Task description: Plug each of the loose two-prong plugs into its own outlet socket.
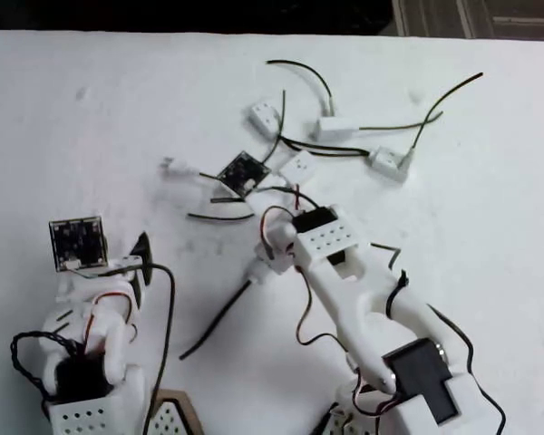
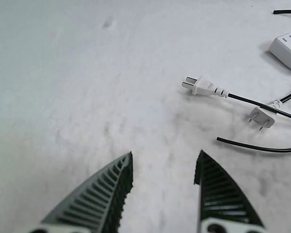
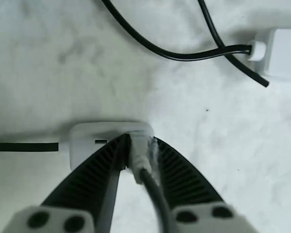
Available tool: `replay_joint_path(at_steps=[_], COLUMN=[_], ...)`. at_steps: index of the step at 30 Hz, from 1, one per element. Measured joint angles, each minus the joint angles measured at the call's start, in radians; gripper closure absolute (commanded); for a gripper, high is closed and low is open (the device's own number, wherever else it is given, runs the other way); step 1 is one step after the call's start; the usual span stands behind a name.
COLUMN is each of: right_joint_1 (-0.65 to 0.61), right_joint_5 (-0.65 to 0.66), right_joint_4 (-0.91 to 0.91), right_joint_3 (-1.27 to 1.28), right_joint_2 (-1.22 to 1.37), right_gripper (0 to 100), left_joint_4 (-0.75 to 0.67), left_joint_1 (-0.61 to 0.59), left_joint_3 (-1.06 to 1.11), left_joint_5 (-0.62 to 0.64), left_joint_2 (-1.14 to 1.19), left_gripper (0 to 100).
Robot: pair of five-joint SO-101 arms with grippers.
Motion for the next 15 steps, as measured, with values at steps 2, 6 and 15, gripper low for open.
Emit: replay_joint_path(at_steps=[2, 6, 15], right_joint_1=[0.011, 0.104, 0.384], right_joint_5=[0.000, 0.000, 0.086], right_joint_4=[0.003, 0.041, 0.071], right_joint_3=[-0.012, -0.095, -0.341], right_joint_2=[0.002, 0.021, 0.057], right_gripper=[98.0, 98.0, 98.0], left_joint_4=[0.000, 0.000, -0.003], left_joint_1=[0.000, 0.000, 0.000], left_joint_3=[0.000, 0.005, 0.011], left_joint_5=[0.000, 0.000, 0.000], left_joint_2=[0.000, 0.000, 0.000], left_gripper=[78, 78, 78])
